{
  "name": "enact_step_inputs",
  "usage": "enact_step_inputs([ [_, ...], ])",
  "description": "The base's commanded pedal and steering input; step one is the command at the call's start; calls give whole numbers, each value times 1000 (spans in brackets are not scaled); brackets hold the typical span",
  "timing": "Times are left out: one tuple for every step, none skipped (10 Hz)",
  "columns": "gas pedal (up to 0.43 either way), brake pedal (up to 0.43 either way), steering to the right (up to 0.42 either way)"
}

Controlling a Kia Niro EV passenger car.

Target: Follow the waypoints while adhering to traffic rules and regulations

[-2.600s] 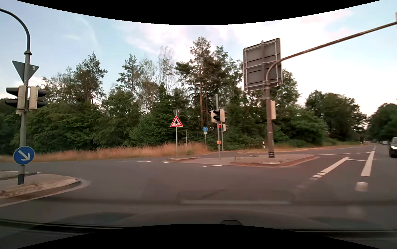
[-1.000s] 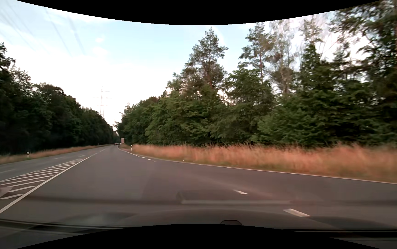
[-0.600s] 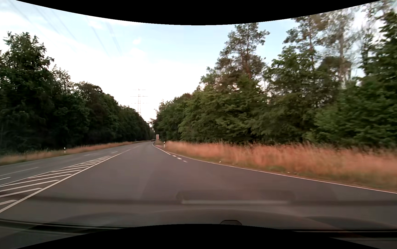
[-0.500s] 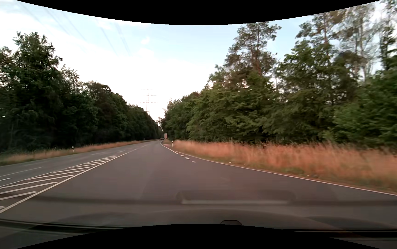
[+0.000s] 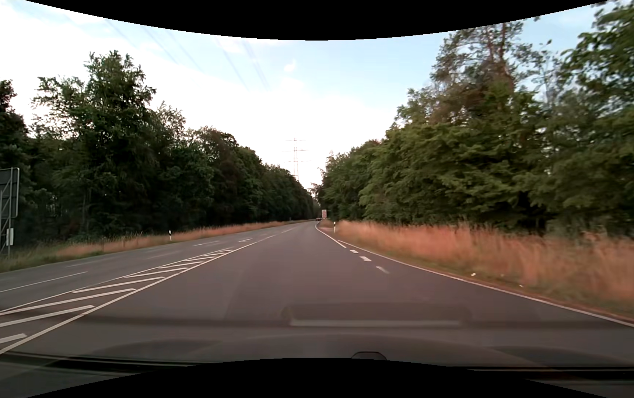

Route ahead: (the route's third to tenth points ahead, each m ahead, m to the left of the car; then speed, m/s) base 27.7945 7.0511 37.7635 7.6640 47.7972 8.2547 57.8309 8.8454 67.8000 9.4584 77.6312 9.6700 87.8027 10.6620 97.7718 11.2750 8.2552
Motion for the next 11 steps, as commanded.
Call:
enact_step_inputs([
  [240,0,-137],
  [248,0,-116],
  [260,0,-95],
  [268,0,-71],
  [268,0,-53],
  [280,0,-29],
  [280,0,-10],
  [299,0,-2],
  [299,0,1],
  [311,0,1],
  [311,0,1],
])
